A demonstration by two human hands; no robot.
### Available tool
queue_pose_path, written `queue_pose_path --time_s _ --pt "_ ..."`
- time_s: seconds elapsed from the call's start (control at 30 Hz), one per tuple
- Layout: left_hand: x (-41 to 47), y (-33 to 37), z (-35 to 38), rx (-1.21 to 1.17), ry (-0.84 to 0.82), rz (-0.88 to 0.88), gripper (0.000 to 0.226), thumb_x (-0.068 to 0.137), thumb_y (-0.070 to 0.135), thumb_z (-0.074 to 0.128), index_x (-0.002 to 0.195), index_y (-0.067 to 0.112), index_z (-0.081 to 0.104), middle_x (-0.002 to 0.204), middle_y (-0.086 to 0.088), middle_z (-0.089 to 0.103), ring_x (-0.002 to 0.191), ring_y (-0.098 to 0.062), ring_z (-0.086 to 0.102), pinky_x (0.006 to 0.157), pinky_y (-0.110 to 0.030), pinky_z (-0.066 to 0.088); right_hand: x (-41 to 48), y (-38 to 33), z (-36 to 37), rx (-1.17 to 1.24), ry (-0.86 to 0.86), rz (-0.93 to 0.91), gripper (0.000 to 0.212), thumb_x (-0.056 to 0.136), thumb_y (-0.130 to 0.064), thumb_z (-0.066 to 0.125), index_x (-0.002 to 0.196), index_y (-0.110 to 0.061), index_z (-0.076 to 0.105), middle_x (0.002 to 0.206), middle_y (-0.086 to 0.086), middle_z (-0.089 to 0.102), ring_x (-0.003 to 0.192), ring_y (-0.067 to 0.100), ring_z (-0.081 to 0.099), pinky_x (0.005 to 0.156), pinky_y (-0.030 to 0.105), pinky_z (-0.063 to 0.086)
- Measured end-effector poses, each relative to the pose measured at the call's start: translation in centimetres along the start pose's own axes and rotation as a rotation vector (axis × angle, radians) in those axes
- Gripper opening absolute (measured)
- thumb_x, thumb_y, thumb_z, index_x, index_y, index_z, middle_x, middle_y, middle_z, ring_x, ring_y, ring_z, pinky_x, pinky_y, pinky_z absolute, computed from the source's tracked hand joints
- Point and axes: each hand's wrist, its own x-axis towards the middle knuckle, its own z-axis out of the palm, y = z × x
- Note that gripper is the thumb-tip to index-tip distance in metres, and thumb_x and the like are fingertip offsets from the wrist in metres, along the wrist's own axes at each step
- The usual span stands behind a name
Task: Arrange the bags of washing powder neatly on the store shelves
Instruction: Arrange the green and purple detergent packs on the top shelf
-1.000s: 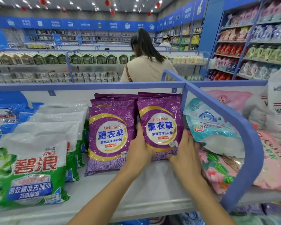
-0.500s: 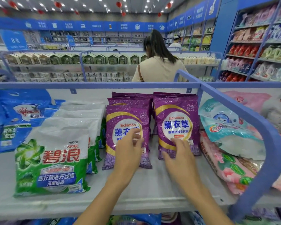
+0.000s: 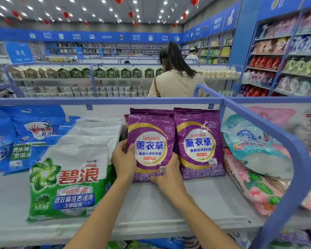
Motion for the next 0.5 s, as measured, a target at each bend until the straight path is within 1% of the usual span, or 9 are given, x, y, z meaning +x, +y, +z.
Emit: queue_pose_path --time_s 0.07,0.13,0.23,0.3,0.33,0.37,0.4,0.43,0.5 --pt "0.4 0.2 0.6 -0.084 0.021 -0.022 0.027 0.101 0.015 0.06 0.128 0.015 0.063 0.113 -0.002 0.071 0.096 -0.014 0.069 0.074 -0.026 0.058 1.1 0.0 0.0 -0.005 0.037 -0.018 0.107 0.063 -0.011 0.095 0.146 -0.015 0.027 0.139 0.001 0.041 0.131 0.016 0.044 0.108 0.036 0.045" --pt "0.3 0.3 0.9 -0.103 0.023 -0.014 0.025 0.102 0.015 0.06 0.127 0.017 0.061 0.108 0.002 0.069 0.099 -0.014 0.069 0.071 -0.023 0.057 2.0 0.2 -0.3 -0.023 0.014 -0.022 0.105 0.061 -0.014 0.096 0.142 -0.016 0.03 0.136 0.0 0.045 0.13 0.019 0.047 0.107 0.039 0.047" --pt "0.4 0.0 0.3 -0.062 -0.059 -0.034 0.032 0.101 0.02 0.063 0.132 0.019 0.055 0.112 0.005 0.067 0.098 -0.006 0.067 0.065 -0.015 0.055 1.8 1.0 -0.2 -0.037 -0.007 -0.01 0.092 0.069 -0.018 0.093 0.138 -0.018 0.033 0.136 -0.001 0.047 0.129 0.018 0.049 0.103 0.031 0.044" --pt "0.1 -0.4 -0.4 -0.013 -0.201 -0.072 0.056 0.086 0.025 0.081 0.133 0.022 0.05 0.113 0.009 0.066 0.1 -0.005 0.066 0.074 -0.019 0.057 1.4 1.3 0.0 -0.052 0.004 -0.001 0.086 0.073 -0.02 0.091 0.138 -0.016 0.034 0.138 0.001 0.049 0.131 0.019 0.049 0.102 0.031 0.044" --pt "0.0 -0.7 -0.9 0.066 -0.26 -0.071 0.074 0.071 0.027 0.092 0.132 0.024 0.049 0.115 0.01 0.067 0.105 -0.008 0.066 0.081 -0.025 0.058 1.3 1.4 0.0 -0.06 0.01 0.002 0.085 0.074 -0.022 0.091 0.137 -0.015 0.034 0.138 0.002 0.049 0.131 0.021 0.05 0.102 0.033 0.045" --pt "-0.4 -0.9 -1.3 0.157 -0.307 -0.063 0.094 0.057 0.028 0.097 0.135 0.024 0.047 0.12 0.009 0.066 0.11 -0.011 0.064 0.087 -0.028 0.057 1.3 1.3 0.0 -0.066 0.015 -0.001 0.084 0.074 -0.024 0.091 0.136 -0.014 0.035 0.138 0.003 0.05 0.13 0.022 0.05 0.101 0.035 0.045" --pt "-0.7 -1.3 -1.7 0.242 -0.342 -0.06 0.106 0.051 0.025 0.099 0.14 0.023 0.042 0.124 0.008 0.063 0.112 -0.013 0.061 0.089 -0.025 0.053 1.2 1.1 -0.1 -0.08 0.017 0.0 0.084 0.073 -0.027 0.092 0.134 -0.013 0.035 0.138 0.005 0.051 0.129 0.024 0.051 0.099 0.035 0.045" --pt "-1.2 -1.4 -2.1 0.3 -0.367 -0.044 0.106 0.054 0.019 0.098 0.142 0.02 0.039 0.124 0.008 0.061 0.111 -0.013 0.058 0.084 -0.019 0.049 1.3 0.9 -0.2 -0.102 0.016 0.003 0.084 0.073 -0.029 0.092 0.132 -0.012 0.036 0.137 0.006 0.051 0.128 0.025 0.051 0.097 0.035 0.044" --pt "-1.6 -1.6 -2.7 0.366 -0.363 0.005 0.091 0.06 0.011 0.095 0.136 0.013 0.046 0.118 0.007 0.061 0.108 -0.014 0.06 0.081 -0.019 0.044 1.2 0.5 -0.3 -0.167 0.006 0.009 0.083 0.074 -0.032 0.09 0.132 -0.009 0.036 0.139 0.009 0.051 0.129 0.028 0.051 0.096 0.034 0.043"
